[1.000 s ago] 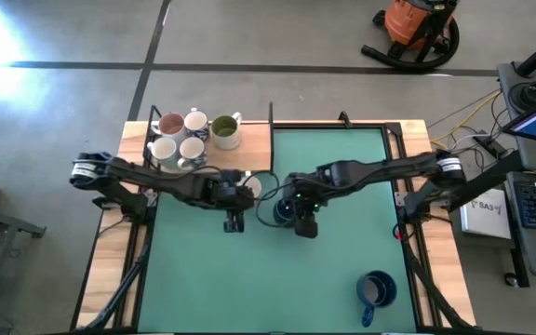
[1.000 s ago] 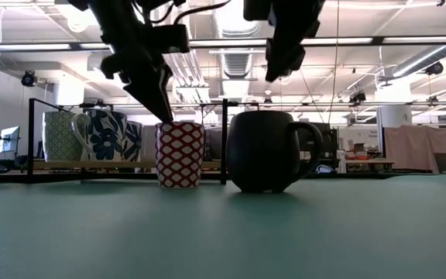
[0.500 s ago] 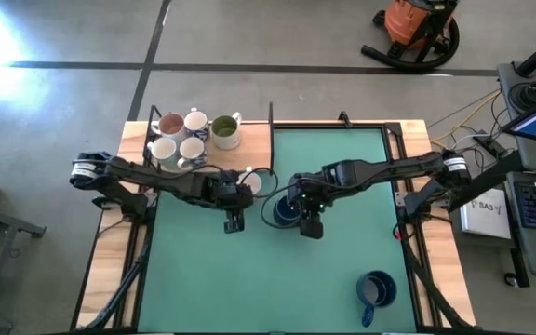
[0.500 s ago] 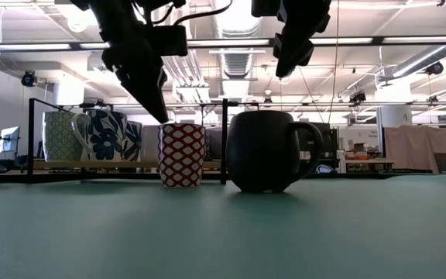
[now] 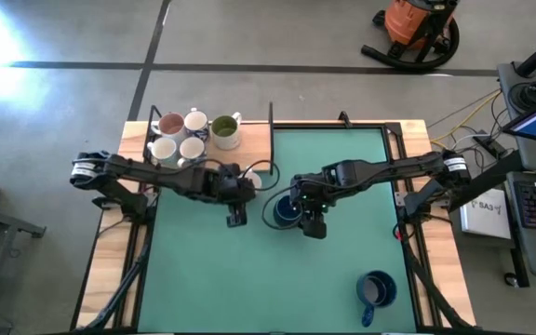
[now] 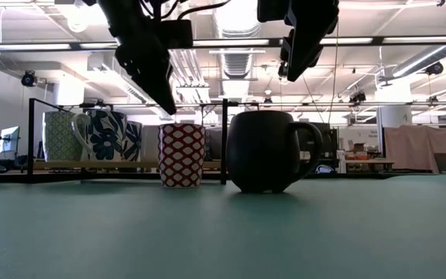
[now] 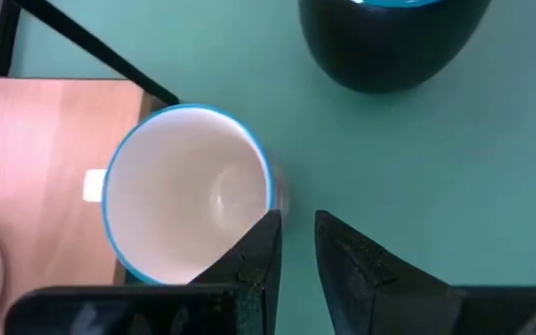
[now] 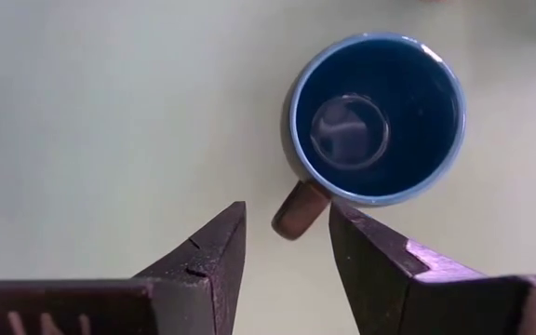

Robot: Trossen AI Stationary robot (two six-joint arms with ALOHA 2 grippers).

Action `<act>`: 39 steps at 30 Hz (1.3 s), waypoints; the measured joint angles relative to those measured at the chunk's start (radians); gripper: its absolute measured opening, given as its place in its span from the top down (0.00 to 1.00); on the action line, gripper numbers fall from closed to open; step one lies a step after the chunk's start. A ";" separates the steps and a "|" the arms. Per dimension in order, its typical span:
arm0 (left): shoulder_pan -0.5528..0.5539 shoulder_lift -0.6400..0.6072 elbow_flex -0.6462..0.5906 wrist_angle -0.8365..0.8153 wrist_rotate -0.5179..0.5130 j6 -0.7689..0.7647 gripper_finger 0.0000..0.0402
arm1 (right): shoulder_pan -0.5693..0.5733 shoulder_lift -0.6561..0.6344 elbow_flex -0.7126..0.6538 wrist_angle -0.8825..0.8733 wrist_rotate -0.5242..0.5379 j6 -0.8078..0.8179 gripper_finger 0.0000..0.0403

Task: Place coffee mugs
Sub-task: Put the red patterned mug on the shelf

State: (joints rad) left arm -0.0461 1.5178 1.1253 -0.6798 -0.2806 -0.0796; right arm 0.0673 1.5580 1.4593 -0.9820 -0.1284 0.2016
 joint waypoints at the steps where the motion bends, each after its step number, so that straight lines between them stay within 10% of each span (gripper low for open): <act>1: 0.005 0.000 0.000 0.000 0.000 0.000 0.87 | 0.000 0.000 0.000 -0.004 0.000 0.000 0.64; 20: 0.058 0.028 -0.058 0.059 0.010 0.076 0.63 | 0.000 0.000 0.000 -0.019 0.000 0.000 0.66; 33: 0.074 0.152 -0.033 0.092 0.043 0.138 0.96 | 0.000 -0.001 0.000 -0.048 0.000 0.009 0.68; 39: 0.077 0.137 -0.019 0.087 0.075 0.215 0.94 | 0.000 -0.001 0.000 -0.061 0.001 0.009 0.68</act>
State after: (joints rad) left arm 0.0311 1.6553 1.1061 -0.5930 -0.2052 0.1355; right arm 0.0673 1.5570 1.4590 -1.0428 -0.1272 0.2104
